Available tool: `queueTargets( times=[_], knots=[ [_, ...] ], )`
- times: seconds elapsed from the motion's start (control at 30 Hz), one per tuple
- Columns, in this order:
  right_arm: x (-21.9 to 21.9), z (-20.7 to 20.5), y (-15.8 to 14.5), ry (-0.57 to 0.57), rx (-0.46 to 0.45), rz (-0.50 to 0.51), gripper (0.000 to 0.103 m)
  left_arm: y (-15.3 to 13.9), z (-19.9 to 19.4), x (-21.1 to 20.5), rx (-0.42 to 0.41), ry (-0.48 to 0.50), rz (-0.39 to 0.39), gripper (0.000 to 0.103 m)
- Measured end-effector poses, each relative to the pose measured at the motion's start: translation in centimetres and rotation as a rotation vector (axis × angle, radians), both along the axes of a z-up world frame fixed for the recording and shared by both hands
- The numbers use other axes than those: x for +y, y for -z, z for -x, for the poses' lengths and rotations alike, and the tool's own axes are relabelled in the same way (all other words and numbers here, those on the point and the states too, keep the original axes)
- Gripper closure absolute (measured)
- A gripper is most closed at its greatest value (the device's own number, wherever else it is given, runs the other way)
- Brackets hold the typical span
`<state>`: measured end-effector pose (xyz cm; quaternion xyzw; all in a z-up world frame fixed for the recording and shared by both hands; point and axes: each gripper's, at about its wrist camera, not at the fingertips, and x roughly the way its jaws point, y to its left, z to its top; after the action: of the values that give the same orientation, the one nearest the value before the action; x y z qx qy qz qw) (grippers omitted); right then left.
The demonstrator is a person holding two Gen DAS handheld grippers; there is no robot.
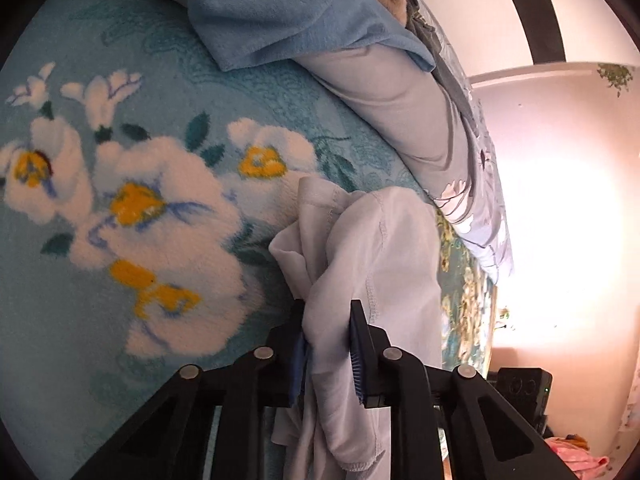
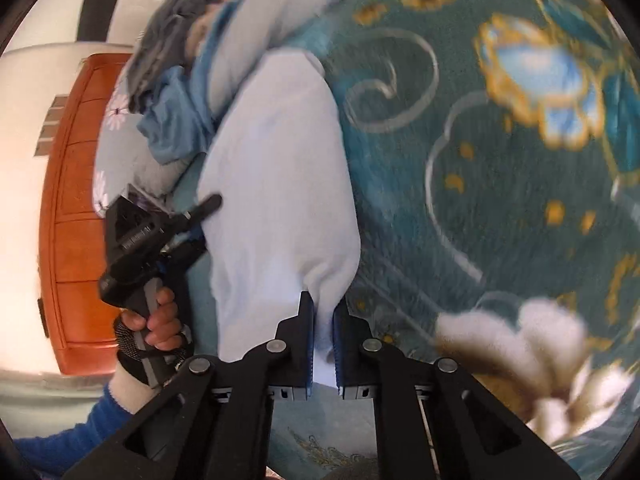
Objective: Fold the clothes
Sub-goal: 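Grasp the folded shirt bundle with both grippers and lift it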
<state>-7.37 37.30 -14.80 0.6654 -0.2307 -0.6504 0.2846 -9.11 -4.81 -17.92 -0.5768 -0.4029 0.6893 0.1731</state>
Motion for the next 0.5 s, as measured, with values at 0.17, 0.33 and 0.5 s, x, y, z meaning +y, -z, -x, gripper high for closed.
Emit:
queueTargets(
  times=[0.17, 0.33, 0.5],
  knots=[
    [2.3, 7.1, -2.4, -0.097, 0.062, -0.070, 0.095, 0.7, -2.3, 1.4, -0.020, 0.006, -0.055, 0.085],
    [2.7, 9.4, -0.7, -0.133, 0.020, -0.122, 0.094, 1.0, -1.3, 1.2, -0.048, 0.023, -0.039, 0.078],
    [5.1, 8.1, -1.6, -0.035, 0.102, -0.068, 0.077, -0.8, 1.6, 1.0, 0.027, 0.072, 0.069, 0.043]
  ],
)
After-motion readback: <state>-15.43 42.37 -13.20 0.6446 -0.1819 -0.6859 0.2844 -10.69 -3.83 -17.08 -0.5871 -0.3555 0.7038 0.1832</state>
